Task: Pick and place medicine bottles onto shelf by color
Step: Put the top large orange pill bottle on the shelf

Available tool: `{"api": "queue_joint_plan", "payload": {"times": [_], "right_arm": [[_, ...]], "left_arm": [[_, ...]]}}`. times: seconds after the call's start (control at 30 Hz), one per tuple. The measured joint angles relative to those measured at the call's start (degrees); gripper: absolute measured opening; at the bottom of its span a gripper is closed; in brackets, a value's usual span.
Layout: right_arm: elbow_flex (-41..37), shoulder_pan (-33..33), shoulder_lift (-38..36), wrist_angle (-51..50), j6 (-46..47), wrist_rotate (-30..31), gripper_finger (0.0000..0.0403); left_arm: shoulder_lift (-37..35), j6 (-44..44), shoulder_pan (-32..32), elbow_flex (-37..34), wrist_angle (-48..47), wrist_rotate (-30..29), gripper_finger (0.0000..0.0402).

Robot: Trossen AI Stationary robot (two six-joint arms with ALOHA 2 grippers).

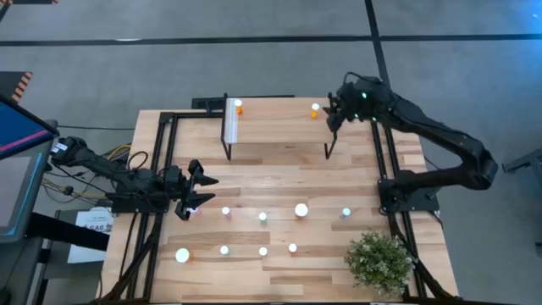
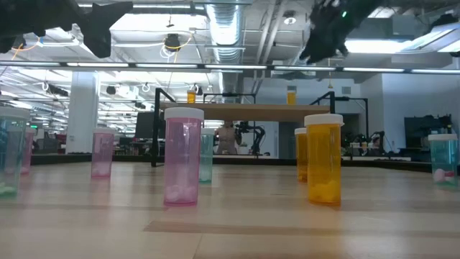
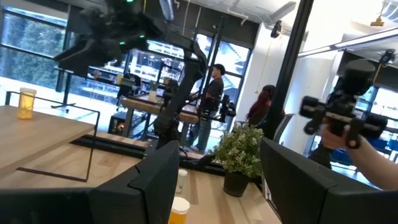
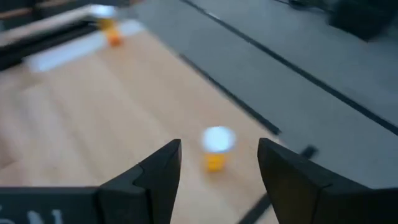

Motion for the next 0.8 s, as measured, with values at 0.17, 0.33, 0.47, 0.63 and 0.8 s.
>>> {"api": "queue_joint_plan", "payload": {"times": [0.17,0.33,0.47,0.63,0.8], "right_arm": [[-0.1,10.3,-5.3,-3.2,0.6,-0.7,0.0235],[-5.6,23.4,-9.4,0.9,4.2,-0.6,0.0235],[-11.6,33.2,-11.0,5.8,6.4,2.7,0.0235],[-18.6,44.0,-11.1,15.9,7.2,7.0,0.0235],[-20.8,50.1,-8.1,20.1,7.5,9.9,0.0235]], "left_arm": [[0.0,-0.1,0.0,0.0,0.0,0.0,0.0212],[0.0,-0.7,0.0,0.0,0.0,0.0,0.0212],[0.0,-0.7,0.0,0.0,0.0,0.1,0.0212],[0.0,-0.7,0.0,0.0,-0.1,0.1,0.0212],[0.0,-0.4,0.0,0.0,-0.6,0.0,0.0212]]}}
